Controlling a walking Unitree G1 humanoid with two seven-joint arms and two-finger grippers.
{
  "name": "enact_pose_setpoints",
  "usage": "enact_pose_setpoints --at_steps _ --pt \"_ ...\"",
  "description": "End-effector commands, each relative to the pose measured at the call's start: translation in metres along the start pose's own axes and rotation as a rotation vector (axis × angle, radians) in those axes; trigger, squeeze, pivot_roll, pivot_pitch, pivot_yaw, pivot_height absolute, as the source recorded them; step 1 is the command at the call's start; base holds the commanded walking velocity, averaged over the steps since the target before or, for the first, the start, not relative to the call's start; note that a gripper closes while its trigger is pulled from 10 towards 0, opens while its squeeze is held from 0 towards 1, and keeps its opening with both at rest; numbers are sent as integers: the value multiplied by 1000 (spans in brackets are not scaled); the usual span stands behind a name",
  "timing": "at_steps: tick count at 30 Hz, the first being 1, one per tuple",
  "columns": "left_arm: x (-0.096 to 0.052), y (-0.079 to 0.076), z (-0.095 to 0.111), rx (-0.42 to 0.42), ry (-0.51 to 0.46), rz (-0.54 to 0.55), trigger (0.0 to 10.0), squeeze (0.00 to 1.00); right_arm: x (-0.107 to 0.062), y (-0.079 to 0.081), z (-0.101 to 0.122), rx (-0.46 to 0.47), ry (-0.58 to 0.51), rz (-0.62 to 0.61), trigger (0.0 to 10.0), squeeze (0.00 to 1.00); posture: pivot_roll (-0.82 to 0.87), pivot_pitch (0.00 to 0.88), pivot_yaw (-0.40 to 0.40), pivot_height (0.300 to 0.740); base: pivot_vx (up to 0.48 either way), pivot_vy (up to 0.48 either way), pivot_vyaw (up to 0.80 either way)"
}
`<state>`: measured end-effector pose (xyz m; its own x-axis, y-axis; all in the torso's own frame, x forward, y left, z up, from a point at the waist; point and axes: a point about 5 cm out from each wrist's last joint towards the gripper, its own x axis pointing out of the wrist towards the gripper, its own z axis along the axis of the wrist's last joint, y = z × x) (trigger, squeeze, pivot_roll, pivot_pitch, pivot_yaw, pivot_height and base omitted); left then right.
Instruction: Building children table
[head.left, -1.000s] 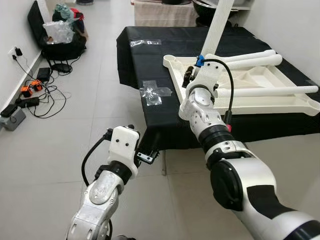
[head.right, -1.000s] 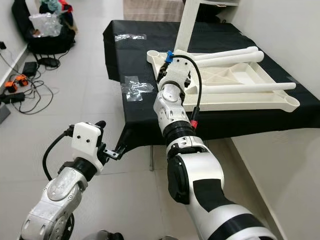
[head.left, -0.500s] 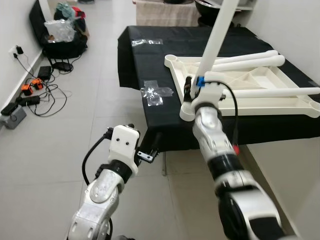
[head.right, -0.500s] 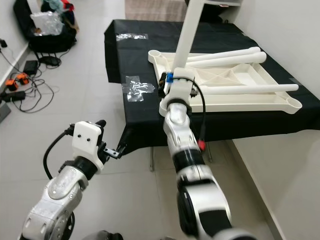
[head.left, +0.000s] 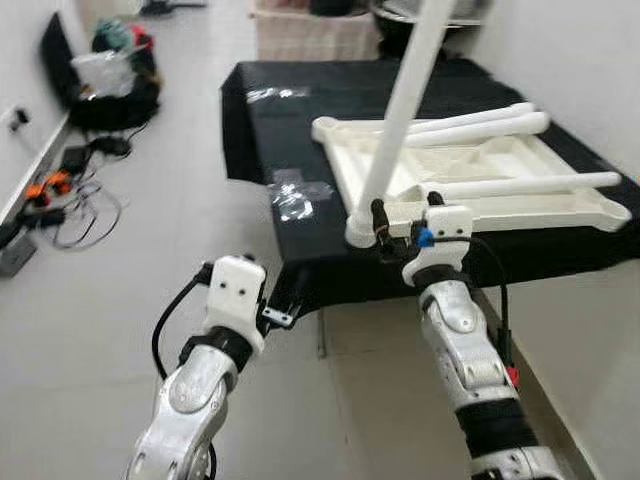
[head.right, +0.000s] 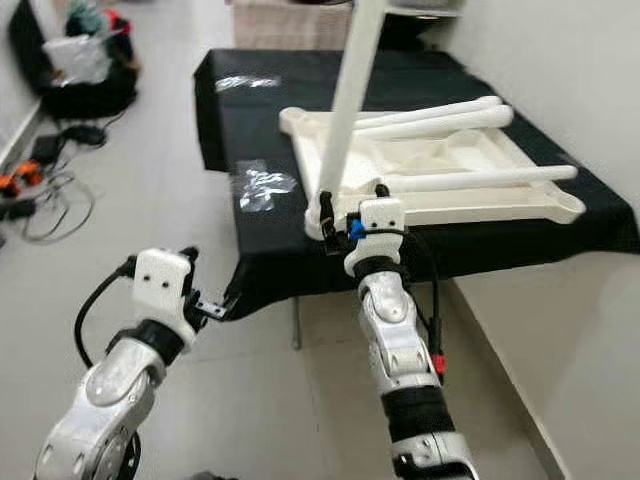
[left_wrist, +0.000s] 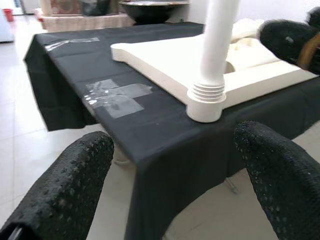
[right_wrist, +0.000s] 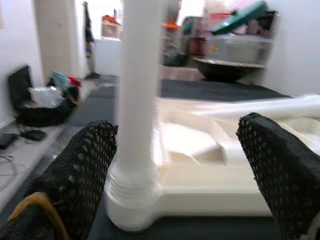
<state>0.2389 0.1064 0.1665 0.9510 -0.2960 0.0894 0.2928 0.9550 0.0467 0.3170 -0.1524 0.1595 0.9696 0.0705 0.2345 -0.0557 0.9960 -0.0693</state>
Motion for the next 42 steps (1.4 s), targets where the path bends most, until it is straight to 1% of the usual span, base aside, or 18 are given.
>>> enact_pose_setpoints --at_steps 1,3,5,6,8,11,16,19,22,24,26,27,28,29,31,35,39,42 --pt "-4 6 -2 14 12 34 10000 0 -10 -8 -6 -15 44 -23 10000 0 8 40 -77 740 0 0 -800" --pt "-4 6 -2 14 12 34 10000 0 -10 -8 -6 -15 44 -23 10000 0 8 40 -77 740 0 0 -800" --pt "-11 15 -7 24 39 77 10000 0 -24 -12 -9 -23 81 -55 10000 0 14 34 -76 740 0 0 -800" --pt "-11 15 -7 24 39 77 10000 0 -24 -12 -9 -23 81 -55 10000 0 14 34 -76 740 0 0 -800" --pt "-16 20 -10 46 53 102 10000 0 -30 -14 -12 -18 100 -78 10000 0 20 26 -75 740 0 0 -253" --pt "-17 24 -11 49 55 123 10000 0 -31 -12 -12 -16 105 -72 10000 0 23 22 -75 740 0 0 0" --pt "-16 27 -9 68 47 142 10000 0 -24 -12 -10 -16 102 -79 10000 0 25 15 -74 740 166 0 0" --pt "-16 36 -3 77 29 203 10000 0 -15 -22 -7 7 108 -139 10000 0 26 17 -74 740 298 0 0" --pt "-16 38 -3 76 27 213 10000 0 -14 -24 -6 9 112 -144 10000 0 26 17 -74 740 300 0 0" --pt "-17 53 5 121 6 281 10000 0 -6 -39 -2 -12 106 -216 10000 0 29 19 -76 740 302 0 0" --pt "-18 68 12 162 -12 343 10000 0 1 -50 4 -17 98 -265 10000 0 36 26 -80 740 300 0 0" --pt "-18 68 12 162 -12 343 10000 0 1 -50 4 -17 98 -265 10000 0 36 26 -80 740 300 0 0" --pt "-18 73 14 175 -17 362 10000 0 3 -52 5 -15 94 -274 10000 0 36 26 -80 740 300 0 0" --pt "-18 73 14 175 -17 362 10000 0 3 -52 5 -15 94 -274 10000 0 36 26 -80 740 300 0 0" --pt "-18 78 15 188 -20 374 10000 0 7 -55 8 -16 86 -284 10000 0 37 28 -79 740 307 0 0" --pt "-18 78 15 185 -20 371 10000 0 8 -56 8 -18 86 -291 10000 0 37 28 -79 740 307 0 0" --pt "-16 74 15 169 -19 356 10000 0 6 -59 6 -6 103 -311 10000 0 34 34 -79 740 308 0 0" --pt "-14 71 13 160 -10 332 10000 0 6 -60 6 -9 104 -323 10000 0 32 33 -77 740 0 0 0"
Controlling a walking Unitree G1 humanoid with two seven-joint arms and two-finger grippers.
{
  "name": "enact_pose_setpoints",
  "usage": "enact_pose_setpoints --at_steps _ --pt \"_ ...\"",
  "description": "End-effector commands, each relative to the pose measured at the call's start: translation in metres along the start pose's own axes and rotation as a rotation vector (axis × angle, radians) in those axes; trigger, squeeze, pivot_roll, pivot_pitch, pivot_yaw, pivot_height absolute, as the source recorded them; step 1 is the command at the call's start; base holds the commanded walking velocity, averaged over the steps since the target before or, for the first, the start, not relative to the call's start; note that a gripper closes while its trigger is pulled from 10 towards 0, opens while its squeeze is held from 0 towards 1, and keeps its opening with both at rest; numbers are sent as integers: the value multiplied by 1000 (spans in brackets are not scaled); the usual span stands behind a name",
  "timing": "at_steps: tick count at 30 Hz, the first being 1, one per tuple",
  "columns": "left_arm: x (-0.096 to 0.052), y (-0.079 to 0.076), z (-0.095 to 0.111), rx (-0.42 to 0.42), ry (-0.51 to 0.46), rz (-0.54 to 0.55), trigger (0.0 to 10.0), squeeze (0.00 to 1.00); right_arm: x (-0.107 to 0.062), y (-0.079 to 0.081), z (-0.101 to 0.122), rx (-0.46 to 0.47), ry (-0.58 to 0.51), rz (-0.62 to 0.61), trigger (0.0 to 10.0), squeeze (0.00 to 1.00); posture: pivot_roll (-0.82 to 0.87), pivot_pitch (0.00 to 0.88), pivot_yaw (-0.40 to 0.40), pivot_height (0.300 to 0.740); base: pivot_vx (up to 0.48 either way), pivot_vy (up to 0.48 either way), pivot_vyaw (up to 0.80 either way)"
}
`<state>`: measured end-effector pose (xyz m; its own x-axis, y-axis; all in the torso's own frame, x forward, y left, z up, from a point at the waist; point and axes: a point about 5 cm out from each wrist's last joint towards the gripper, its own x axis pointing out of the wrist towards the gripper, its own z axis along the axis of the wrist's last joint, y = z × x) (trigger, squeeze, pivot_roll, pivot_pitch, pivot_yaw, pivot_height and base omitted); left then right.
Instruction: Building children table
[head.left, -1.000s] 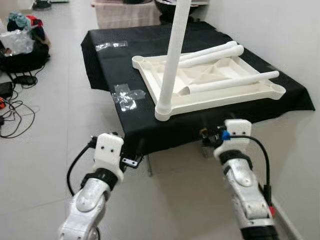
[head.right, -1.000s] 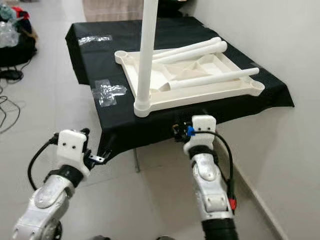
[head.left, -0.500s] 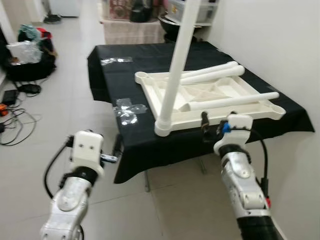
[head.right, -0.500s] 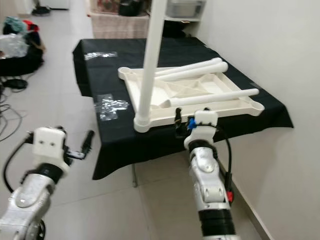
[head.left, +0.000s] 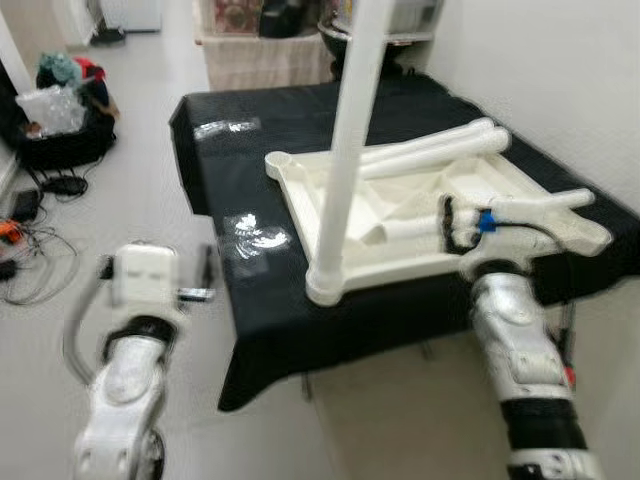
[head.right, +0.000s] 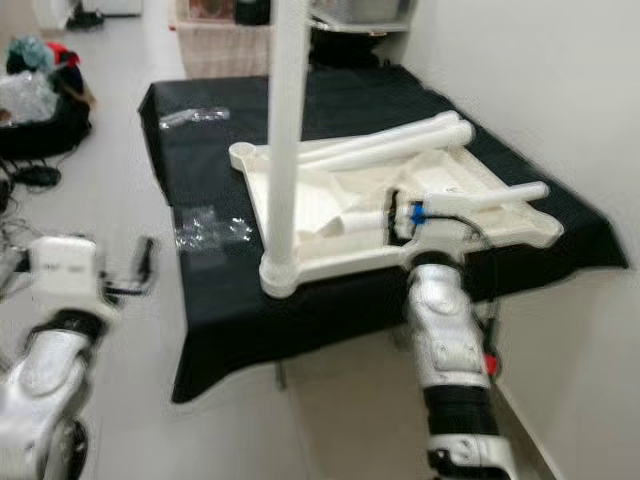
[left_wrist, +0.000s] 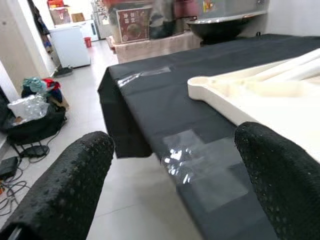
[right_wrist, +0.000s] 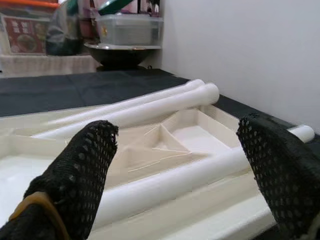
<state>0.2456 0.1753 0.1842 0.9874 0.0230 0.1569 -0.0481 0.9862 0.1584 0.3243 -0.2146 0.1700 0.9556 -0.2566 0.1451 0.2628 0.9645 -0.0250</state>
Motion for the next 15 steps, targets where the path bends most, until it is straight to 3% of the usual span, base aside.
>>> enact_pose_setpoints --at_steps 1,9,11,12,15 --pt "-1 2 -3 11 23 2 10000 0 0 3 2 9 -1 1 10000 0 32 33 -77 740 0 0 0" --pt "0 6 -6 -11 42 29 10000 0 8 -2 -3 41 44 1 10000 0 36 38 -76 740 0 0 0" --pt "-4 -1 -11 -22 65 -14 10000 0 23 -16 -11 -11 108 68 10000 0 35 40 -73 740 0 0 0" --pt "-4 -1 -11 -22 65 -14 10000 0 23 -16 -11 -11 108 68 10000 0 35 40 -73 740 0 0 0" --pt "-9 -15 -18 -50 99 -86 10000 0 36 -36 -17 -99 191 110 10000 0 35 40 -73 740 0 0 0"
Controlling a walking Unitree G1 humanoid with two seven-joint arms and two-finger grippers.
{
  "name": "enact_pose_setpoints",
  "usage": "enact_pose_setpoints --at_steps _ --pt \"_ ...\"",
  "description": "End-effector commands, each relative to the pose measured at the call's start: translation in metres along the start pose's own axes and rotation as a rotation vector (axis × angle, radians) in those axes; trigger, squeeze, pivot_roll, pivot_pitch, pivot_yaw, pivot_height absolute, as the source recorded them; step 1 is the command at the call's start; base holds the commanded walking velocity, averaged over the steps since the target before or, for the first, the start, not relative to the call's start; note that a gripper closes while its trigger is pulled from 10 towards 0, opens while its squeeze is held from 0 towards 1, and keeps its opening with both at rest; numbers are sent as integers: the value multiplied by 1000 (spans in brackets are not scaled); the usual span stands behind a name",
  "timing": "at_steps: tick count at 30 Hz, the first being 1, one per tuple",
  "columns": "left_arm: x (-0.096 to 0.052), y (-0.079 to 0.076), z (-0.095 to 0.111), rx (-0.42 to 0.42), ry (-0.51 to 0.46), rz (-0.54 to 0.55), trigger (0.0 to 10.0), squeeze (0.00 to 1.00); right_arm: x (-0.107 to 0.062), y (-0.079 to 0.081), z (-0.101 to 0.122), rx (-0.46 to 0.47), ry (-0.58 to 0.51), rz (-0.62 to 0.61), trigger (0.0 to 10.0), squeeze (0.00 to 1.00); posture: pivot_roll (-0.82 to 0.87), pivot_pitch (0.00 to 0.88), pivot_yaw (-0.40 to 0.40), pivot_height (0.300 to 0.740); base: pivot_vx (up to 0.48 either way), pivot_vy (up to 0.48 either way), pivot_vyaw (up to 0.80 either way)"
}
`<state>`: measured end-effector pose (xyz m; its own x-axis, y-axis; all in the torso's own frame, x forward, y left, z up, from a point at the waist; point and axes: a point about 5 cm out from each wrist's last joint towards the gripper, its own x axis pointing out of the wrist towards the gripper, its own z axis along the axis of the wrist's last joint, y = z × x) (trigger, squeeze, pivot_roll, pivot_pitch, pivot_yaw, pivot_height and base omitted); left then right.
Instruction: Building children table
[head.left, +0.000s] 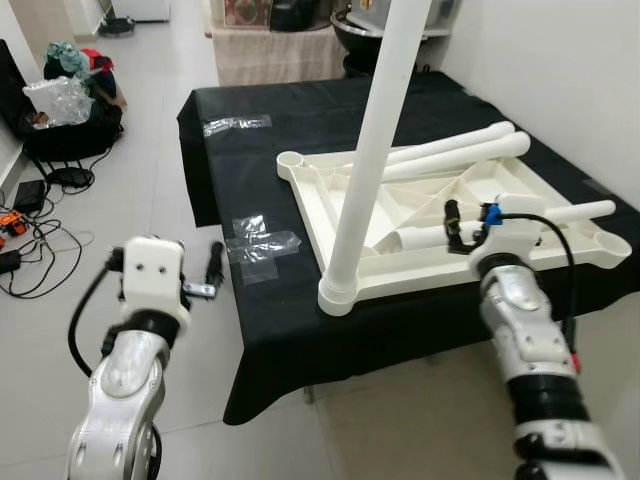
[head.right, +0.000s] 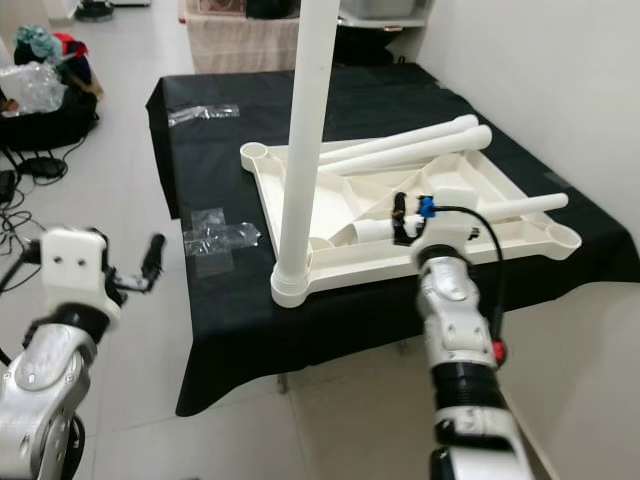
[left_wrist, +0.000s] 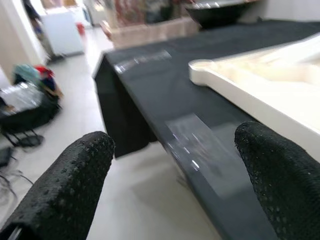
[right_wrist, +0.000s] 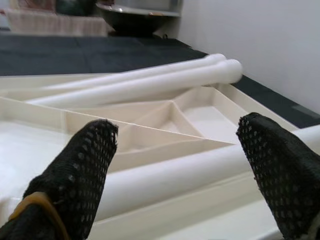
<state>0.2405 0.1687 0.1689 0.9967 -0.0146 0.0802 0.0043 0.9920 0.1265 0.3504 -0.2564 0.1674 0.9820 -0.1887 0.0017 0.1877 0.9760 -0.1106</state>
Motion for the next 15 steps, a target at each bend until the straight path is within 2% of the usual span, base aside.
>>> enact_pose_setpoints --at_steps 1,2,3,4,5,6,7,8,10,11,12,13,15 --pt "-1 -7 -5 -11 28 -37 10000 0 2 -2 -9 -18 52 28 10000 0 35 40 -73 740 0 0 0" --pt "-4 -14 -8 -28 46 -77 10000 0 6 -11 -9 -83 98 43 10000 0 41 46 -77 740 0 0 0" --pt "-4 -14 -8 -28 46 -77 10000 0 6 -11 -9 -83 98 43 10000 0 41 46 -77 740 0 0 0" --pt "-6 -18 -9 -38 57 -103 10000 0 9 -18 -9 -126 131 50 10000 0 40 47 -78 740 0 0 0" --pt "-8 -25 -12 -55 77 -138 10000 0 12 -23 -2 -168 161 139 10000 0 36 52 -72 740 0 0 0" --pt "-8 -25 -12 -55 77 -138 10000 0 12 -23 -2 -168 161 139 10000 0 36 52 -72 740 0 0 0" --pt "-11 -31 -13 -66 87 -164 10000 0 15 -28 4 -194 176 230 10000 0 33 50 -76 740 0 0 0" --pt "-11 -31 -13 -66 87 -164 10000 0 15 -28 4 -194 176 230 10000 0 33 50 -76 740 0 0 0" --pt "-16 -45 -14 -102 95 -270 10000 0 12 -32 16 -168 216 462 10000 0 33 51 -76 740 0 0 0" --pt "-16 -45 -14 -102 95 -270 10000 0 12 -32 16 -168 216 462 10000 0 33 51 -76 740 0 0 0" --pt "-19 -50 -14 -110 95 -317 10000 0 11 -32 19 -162 224 550 10000 0 33 51 -76 740 0 0 0" --pt "-19 -50 -14 -110 95 -317 10000 0 11 -32 19 -162 224 550 10000 0 33 51 -76 740 0 0 0" --pt "-24 -60 -12 -129 90 -398 10000 0 3 -27 30 -115 194 774 10000 0 37 56 -78 740 0 0 0"
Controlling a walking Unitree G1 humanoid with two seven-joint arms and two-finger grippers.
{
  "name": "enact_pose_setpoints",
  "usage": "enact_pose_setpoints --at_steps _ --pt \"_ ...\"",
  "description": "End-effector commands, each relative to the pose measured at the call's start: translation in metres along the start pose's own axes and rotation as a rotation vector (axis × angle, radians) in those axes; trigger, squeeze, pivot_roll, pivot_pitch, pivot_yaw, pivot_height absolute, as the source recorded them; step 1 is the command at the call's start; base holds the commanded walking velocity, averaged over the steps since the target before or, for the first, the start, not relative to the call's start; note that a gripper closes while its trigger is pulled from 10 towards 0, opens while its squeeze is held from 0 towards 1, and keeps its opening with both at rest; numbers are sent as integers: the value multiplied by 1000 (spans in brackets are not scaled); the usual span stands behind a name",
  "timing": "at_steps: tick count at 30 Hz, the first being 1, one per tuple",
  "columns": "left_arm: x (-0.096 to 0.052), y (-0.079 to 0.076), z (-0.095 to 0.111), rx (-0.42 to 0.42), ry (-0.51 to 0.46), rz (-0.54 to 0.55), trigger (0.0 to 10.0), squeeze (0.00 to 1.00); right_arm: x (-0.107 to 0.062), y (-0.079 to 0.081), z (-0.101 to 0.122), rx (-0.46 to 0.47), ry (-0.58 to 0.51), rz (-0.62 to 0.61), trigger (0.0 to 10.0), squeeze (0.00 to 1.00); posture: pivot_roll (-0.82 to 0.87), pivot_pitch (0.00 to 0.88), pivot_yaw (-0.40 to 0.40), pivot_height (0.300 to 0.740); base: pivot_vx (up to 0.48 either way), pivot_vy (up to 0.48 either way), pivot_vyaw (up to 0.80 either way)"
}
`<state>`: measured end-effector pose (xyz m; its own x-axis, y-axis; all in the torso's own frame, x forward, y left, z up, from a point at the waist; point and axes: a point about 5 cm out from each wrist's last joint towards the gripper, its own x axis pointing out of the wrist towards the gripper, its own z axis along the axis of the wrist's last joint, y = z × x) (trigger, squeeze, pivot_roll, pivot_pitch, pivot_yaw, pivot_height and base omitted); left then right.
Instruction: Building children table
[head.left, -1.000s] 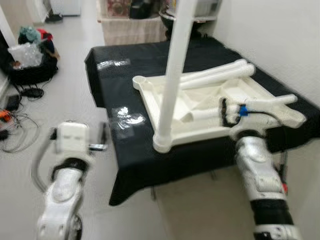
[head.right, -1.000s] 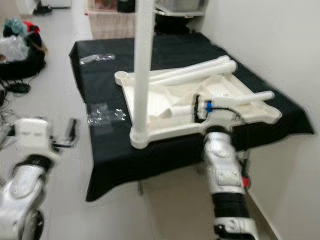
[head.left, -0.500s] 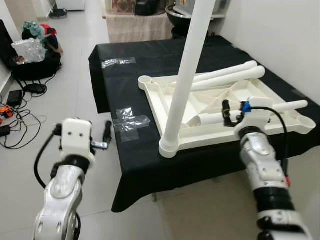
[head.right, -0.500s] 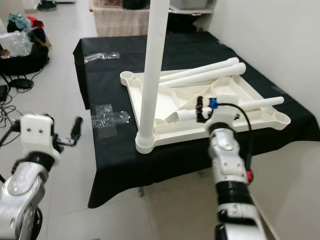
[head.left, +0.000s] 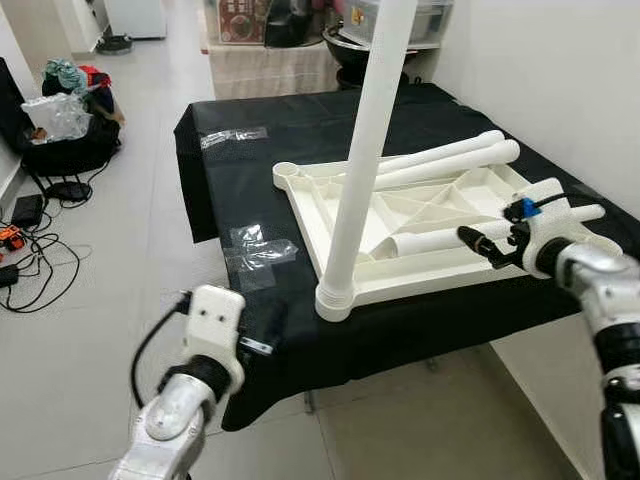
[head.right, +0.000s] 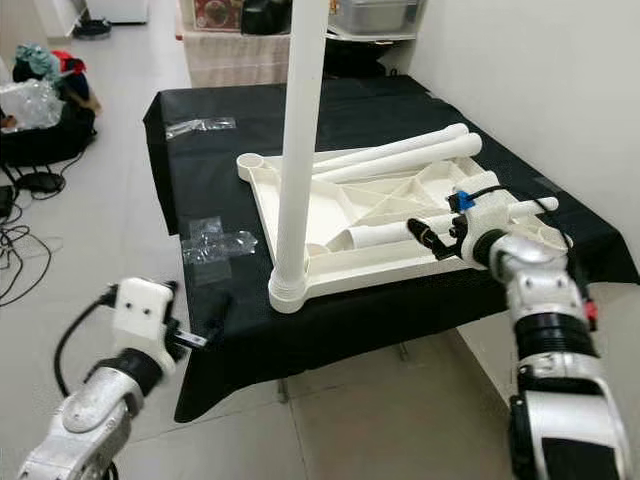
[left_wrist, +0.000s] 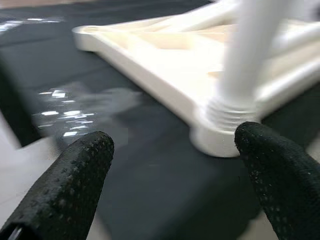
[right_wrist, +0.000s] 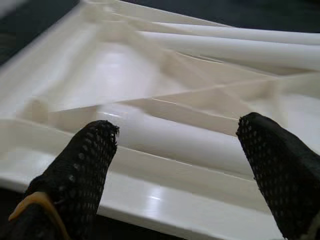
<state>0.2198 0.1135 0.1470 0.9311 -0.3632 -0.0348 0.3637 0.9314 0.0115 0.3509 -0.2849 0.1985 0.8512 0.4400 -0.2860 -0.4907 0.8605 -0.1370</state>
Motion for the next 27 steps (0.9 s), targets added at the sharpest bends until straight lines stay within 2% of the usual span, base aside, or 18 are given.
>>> enact_pose_setpoints --at_steps 1,2,3,4,6,8,13,14,15,16,18,19,21,22,23,27 --pt "-2 -6 1 -5 1 -47 10000 0 -1 7 7 8 -30 143 10000 0 37 56 -78 740 0 0 0" --pt "-3 -9 0 -1 1 -61 10000 0 -2 13 11 19 -57 239 10000 886 40 55 -78 740 0 0 0" --pt "-3 -11 0 -1 2 -66 10000 0 -2 18 13 31 -73 319 10000 1000 44 54 -79 740 0 0 0" --pt "-3 -11 0 -1 2 -66 10000 0 -2 18 13 31 -73 319 10000 1000 44 54 -79 740 0 0 0" --pt "-4 -12 -1 -5 3 -72 10000 0 -1 26 16 44 -94 450 10000 1000 44 55 -76 740 0 0 0" --pt "-4 -13 0 -4 2 -81 10000 0 3 34 18 55 -116 520 10000 1000 44 55 -76 740 0 0 0" --pt "-5 -13 -1 1 6 -97 10000 0 9 47 23 56 -145 610 10000 1000 49 48 -76 740 0 0 0" --pt "-7 -13 -3 3 13 -105 10000 0 14 58 27 57 -170 673 10000 1000 49 50 -75 740 0 0 0" --pt "-7 -13 -4 5 17 -104 10000 0 16 64 28 54 -181 708 10000 0 48 50 -73 740 0 0 0" --pt "-7 -13 -4 5 17 -104 10000 0 16 64 28 54 -181 708 10000 0 48 50 -73 740 0 0 0" --pt "-7 -14 -5 4 20 -104 10000 0 20 77 34 46 -213 763 10000 0 48 50 -72 740 0 0 0" --pt "-7 -14 -5 4 20 -104 10000 0 20 77 34 46 -213 763 10000 0 48 50 -72 740 0 0 0" --pt "-7 -15 -4 3 16 -107 10000 0 25 94 42 48 -255 830 10000 0 49 53 -73 740 0 0 0" --pt "-7 -15 -4 3 16 -107 10000 0 25 94 42 48 -255 830 10000 0 49 53 -73 740 0 0 0" --pt "-6 -15 -4 4 12 -109 10000 0 30 103 45 42 -273 851 10000 0 49 53 -70 740 0 0 0" --pt "-6 -15 -2 5 6 -109 10000 0 37 113 49 35 -291 856 10000 0 51 56 -73 740 0 0 0"
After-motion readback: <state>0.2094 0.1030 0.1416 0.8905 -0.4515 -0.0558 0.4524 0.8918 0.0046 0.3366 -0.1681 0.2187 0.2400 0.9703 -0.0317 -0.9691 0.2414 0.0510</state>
